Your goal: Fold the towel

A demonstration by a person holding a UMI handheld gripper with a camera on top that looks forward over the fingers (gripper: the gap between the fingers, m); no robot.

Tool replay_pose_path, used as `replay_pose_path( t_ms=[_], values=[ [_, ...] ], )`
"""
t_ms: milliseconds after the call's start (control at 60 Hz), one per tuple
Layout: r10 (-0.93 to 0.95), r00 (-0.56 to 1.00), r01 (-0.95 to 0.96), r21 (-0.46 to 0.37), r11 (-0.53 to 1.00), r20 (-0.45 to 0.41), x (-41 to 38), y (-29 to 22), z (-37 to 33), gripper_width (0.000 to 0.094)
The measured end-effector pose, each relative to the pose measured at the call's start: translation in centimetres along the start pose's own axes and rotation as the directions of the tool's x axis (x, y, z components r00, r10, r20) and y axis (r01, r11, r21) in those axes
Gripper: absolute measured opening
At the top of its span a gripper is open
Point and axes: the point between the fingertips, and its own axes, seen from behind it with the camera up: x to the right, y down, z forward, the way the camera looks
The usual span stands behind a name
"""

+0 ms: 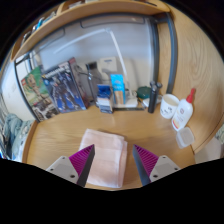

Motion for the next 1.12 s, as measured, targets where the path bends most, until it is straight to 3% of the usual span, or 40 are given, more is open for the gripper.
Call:
replay_pose_path(
  t_ms=[217, 433, 650, 1117],
  values=[
    [-0.063, 0.992, 0.052, 0.102, 0.993, 0.107, -6.4, -4.1, -8.6, 0.0819],
    [-0.091, 0.984, 0.064, 0.175, 0.982, 0.152, -11.3, -3.6, -15.4, 0.082],
    [-0.161, 0.981, 0.133, 0.219, 0.967, 0.113, -13.5, -0.6, -19.7, 0.0825],
    [-0.161, 0.984, 0.141, 0.219, 0.966, 0.078, -16.2, 5.2, -24.4, 0.0822]
  ],
)
